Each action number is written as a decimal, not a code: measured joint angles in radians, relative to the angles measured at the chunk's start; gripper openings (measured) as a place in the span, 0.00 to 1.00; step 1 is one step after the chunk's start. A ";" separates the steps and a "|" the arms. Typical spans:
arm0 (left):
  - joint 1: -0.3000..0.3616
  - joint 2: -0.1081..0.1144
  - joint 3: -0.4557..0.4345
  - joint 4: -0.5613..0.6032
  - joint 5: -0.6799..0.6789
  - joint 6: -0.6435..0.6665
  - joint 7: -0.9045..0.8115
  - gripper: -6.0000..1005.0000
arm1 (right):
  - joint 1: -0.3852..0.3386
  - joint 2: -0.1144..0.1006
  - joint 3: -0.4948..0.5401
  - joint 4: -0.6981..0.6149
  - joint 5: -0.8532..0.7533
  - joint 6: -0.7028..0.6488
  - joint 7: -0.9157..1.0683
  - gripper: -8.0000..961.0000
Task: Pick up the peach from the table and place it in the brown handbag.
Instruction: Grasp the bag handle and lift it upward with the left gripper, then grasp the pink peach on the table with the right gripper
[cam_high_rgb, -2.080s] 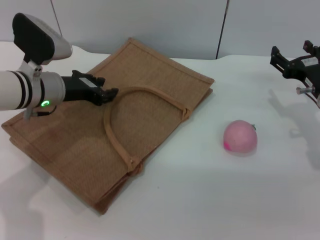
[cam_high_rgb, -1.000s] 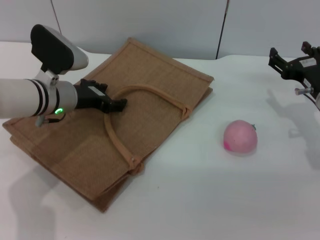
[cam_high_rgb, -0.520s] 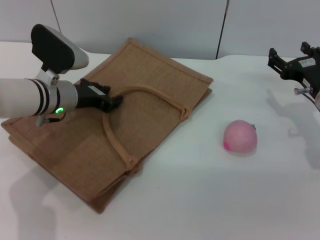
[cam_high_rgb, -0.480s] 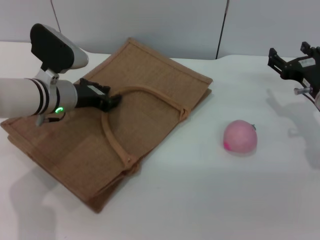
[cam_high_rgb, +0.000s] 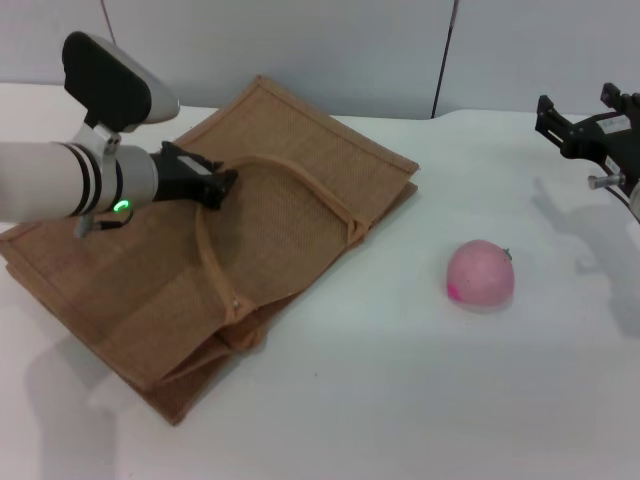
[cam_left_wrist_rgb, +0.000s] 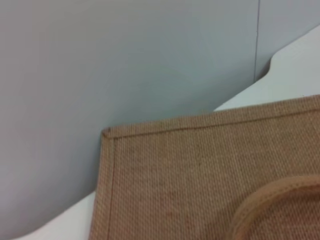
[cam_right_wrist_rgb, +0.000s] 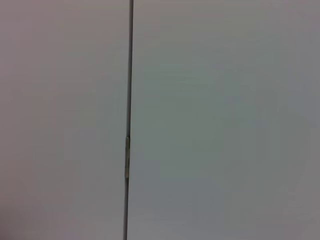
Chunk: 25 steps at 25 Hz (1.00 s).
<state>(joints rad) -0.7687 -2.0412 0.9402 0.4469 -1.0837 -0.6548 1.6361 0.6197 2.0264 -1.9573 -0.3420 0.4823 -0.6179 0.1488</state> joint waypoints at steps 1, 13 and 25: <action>0.000 0.000 0.000 0.009 0.000 -0.004 0.000 0.13 | 0.000 0.000 0.000 0.000 0.000 0.000 0.000 0.92; 0.130 0.004 0.078 0.390 0.013 -0.196 -0.193 0.13 | 0.000 -0.002 -0.058 -0.067 -0.063 0.097 -0.006 0.92; 0.237 0.008 0.113 0.750 0.111 -0.317 -0.379 0.13 | -0.133 -0.046 -0.055 -0.455 -0.225 0.359 -0.010 0.92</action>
<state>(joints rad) -0.5321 -2.0336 1.0536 1.1968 -0.9730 -0.9721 1.2569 0.4865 1.9808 -2.0126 -0.7968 0.2572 -0.2585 0.1386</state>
